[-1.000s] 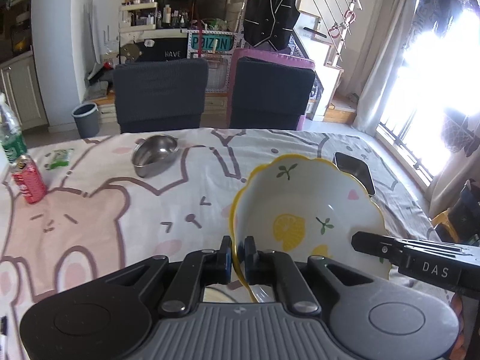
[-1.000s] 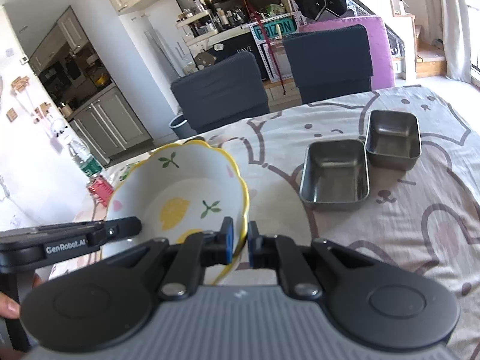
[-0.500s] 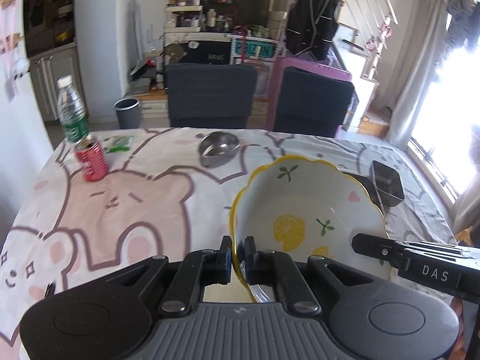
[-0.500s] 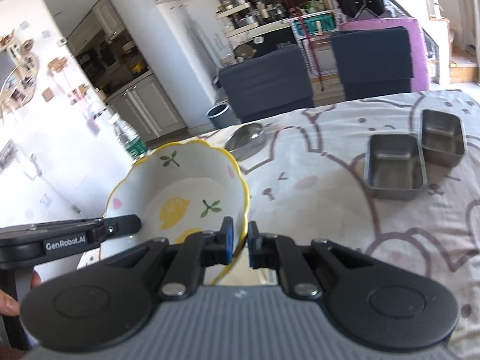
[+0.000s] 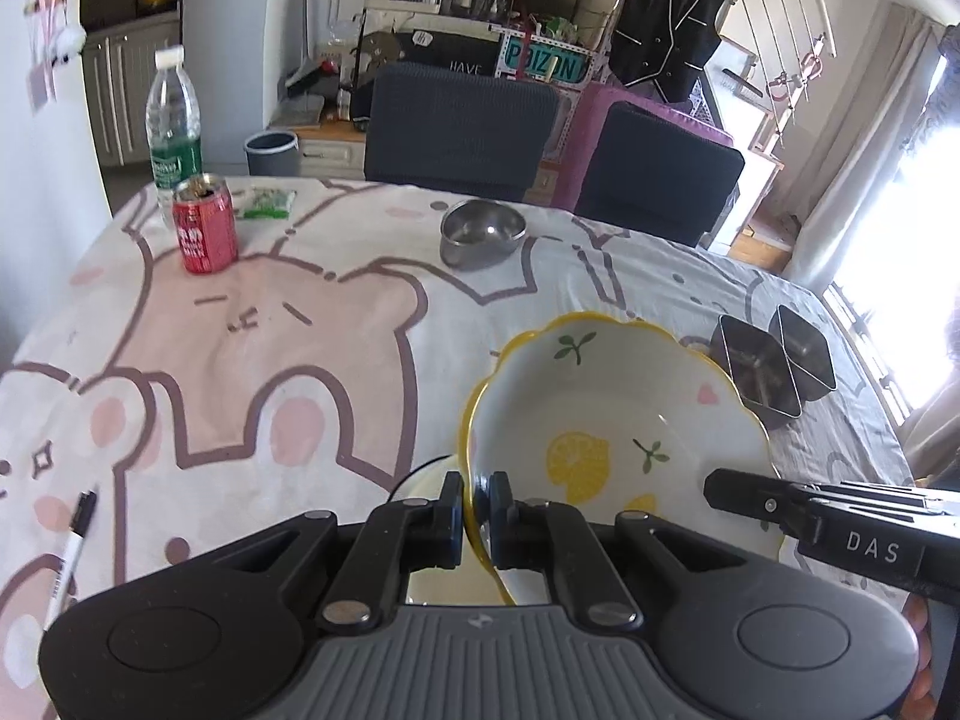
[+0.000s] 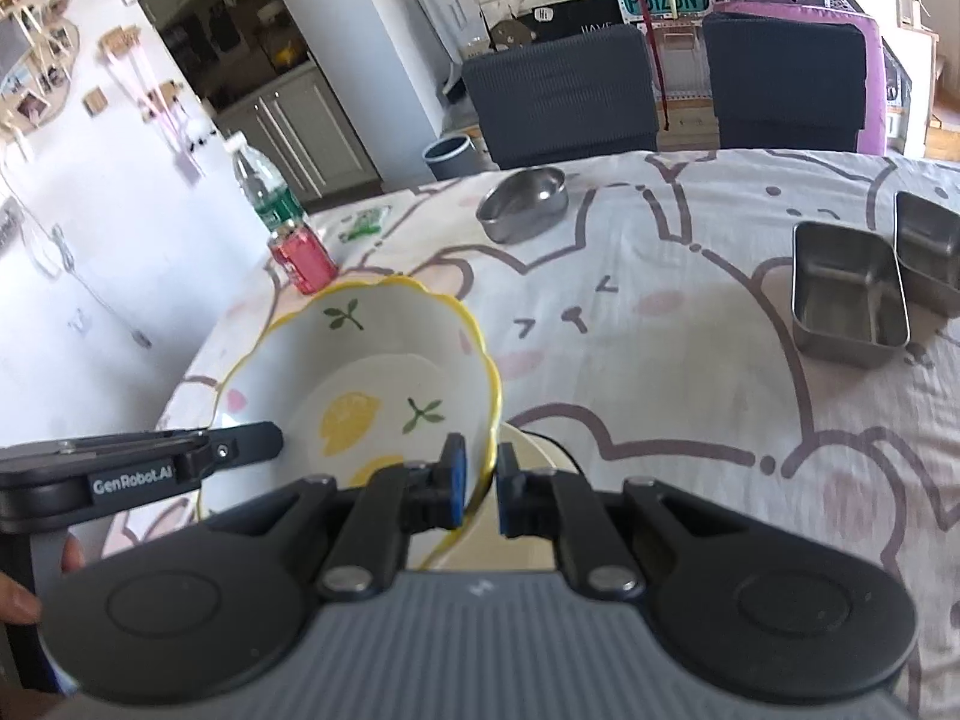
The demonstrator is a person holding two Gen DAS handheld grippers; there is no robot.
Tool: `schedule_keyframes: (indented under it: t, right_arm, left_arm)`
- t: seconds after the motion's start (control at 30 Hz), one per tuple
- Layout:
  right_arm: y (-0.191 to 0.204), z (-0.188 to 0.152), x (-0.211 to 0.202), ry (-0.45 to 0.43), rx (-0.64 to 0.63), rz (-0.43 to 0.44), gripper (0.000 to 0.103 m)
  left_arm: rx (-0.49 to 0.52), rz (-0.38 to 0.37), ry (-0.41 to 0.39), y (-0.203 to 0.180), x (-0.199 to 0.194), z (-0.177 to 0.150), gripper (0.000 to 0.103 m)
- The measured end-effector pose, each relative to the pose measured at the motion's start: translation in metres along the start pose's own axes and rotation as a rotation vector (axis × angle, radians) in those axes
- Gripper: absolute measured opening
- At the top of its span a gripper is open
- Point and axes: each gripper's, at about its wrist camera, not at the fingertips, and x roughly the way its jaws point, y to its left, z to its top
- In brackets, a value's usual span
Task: Organize plates and bowls
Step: 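Lift the lemon bowl with both grippers and carry it toward the cream bowl, then lower the lemon bowl into the cream bowl with both grippers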
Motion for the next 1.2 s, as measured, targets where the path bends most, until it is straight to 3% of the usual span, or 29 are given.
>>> schedule_keyframes:
  t: [0.53,1.2]
  right_arm:
    - [-0.004,-0.007,0.026,0.094,0.000,-0.077,0.012]
    - [-0.004,-0.007,0.037,0.140,-0.065,-0.185,0.012]
  left_arm:
    - [-0.019,-0.038,0.093,0.009,0.043,-0.014,0.010]
    - [-0.008,-0.070,0.200,0.001,0.069,-0.033,0.016]
